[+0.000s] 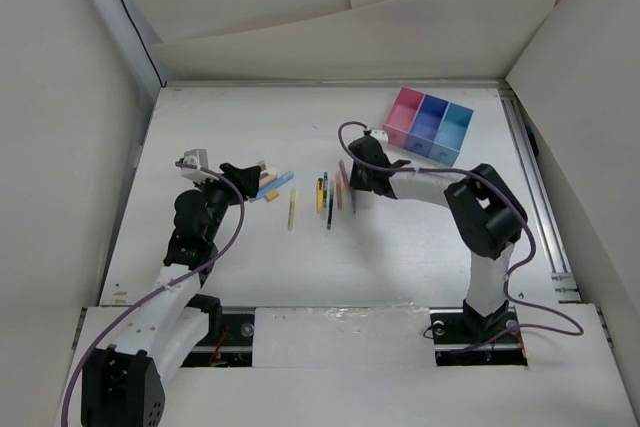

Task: Sort the stationery into containers
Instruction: Pick up the pen from the center of the board.

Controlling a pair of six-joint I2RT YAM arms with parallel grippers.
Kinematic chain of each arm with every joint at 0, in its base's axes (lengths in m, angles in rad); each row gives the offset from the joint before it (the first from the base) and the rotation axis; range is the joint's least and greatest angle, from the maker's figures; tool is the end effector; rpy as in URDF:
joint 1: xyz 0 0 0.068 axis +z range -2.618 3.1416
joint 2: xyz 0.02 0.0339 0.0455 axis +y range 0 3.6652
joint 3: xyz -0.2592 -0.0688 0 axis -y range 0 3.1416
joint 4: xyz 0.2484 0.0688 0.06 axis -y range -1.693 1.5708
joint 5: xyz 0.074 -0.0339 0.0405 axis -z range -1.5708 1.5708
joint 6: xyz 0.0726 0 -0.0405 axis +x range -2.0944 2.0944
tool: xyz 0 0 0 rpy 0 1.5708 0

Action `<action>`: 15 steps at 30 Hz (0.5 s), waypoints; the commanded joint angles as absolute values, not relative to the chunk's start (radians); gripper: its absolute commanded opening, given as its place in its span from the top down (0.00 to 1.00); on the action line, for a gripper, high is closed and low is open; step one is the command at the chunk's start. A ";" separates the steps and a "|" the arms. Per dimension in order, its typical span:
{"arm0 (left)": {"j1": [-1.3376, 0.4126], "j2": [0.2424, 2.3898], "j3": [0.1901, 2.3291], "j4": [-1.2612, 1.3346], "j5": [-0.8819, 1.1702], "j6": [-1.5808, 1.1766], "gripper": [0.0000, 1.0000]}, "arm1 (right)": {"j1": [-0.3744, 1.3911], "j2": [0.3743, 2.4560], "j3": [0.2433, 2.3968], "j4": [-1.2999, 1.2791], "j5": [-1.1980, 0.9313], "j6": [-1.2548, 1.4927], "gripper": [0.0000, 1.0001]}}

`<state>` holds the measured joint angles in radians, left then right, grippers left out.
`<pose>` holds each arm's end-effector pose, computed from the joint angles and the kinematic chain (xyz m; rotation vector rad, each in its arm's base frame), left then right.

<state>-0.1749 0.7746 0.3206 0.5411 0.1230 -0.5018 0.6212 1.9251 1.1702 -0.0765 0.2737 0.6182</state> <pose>0.2247 -0.0488 0.2525 -0.1460 1.5102 -0.6362 0.3602 0.2337 0.1238 0.1232 2.3755 0.2683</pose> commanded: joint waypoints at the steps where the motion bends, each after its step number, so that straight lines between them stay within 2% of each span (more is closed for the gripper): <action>1: -0.176 0.755 0.333 0.581 0.153 -0.509 0.39 | 0.632 1.887 1.175 -0.100 0.328 0.626 0.99; 4: -0.176 0.755 0.333 0.581 0.173 -0.509 0.33 | 0.632 1.806 1.175 -0.124 0.328 0.626 1.00; 9: -0.176 0.746 0.342 0.572 0.207 -0.522 0.29 | 0.557 1.689 1.285 -0.176 0.319 0.607 1.00; 15: -0.176 0.746 0.342 0.581 0.267 -0.566 0.28 | 0.384 1.747 1.514 -0.273 0.278 0.598 1.00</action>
